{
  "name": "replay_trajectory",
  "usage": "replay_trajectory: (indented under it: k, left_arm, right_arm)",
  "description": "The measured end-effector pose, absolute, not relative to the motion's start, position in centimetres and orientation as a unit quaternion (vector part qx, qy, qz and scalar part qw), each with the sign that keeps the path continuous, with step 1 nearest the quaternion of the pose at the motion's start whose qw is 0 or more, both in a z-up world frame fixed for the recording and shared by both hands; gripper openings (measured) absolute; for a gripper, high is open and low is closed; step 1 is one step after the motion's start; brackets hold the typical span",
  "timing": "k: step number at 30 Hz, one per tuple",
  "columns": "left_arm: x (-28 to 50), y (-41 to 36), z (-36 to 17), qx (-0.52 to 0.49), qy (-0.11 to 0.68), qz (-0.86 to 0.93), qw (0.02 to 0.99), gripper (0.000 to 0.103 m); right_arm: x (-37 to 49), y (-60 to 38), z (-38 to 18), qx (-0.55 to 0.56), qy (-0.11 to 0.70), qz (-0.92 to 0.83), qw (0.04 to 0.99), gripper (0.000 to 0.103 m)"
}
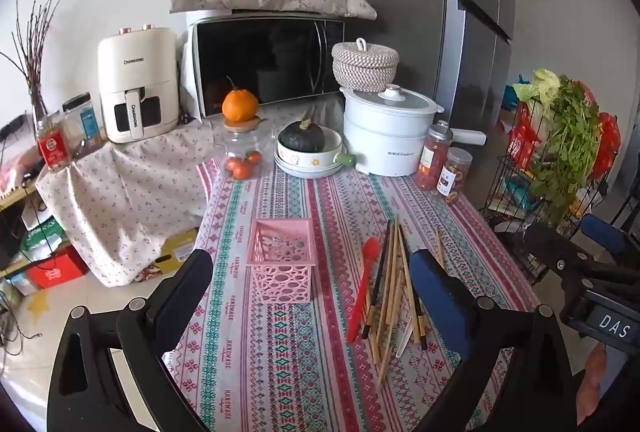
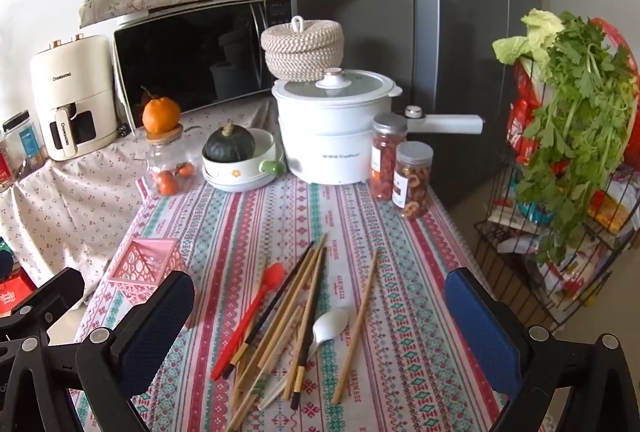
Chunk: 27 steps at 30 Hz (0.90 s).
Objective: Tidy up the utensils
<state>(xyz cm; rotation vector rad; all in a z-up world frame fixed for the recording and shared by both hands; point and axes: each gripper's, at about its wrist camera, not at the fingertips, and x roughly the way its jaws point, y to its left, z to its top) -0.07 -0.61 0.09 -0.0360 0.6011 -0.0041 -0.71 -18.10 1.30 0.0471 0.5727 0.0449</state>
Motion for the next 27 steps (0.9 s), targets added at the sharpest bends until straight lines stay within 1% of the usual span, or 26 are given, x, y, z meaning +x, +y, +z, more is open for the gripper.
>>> replay_trajectory:
  k: [15, 27]
  left_arm:
    - [0.35, 0.20, -0.33, -0.050, 0.305, 0.001, 0.951, 0.100]
    - [0.18, -0.36, -0.38, -0.028, 0.303, 0.001, 0.952, 0.100]
  right_arm:
    - [-0.46, -18.27, 1.02, 0.017, 0.286, 0.025, 0.958, 0.103]
    - [-0.37, -18.36, 0.88, 0.015, 0.288, 0.026, 0.957, 0.103]
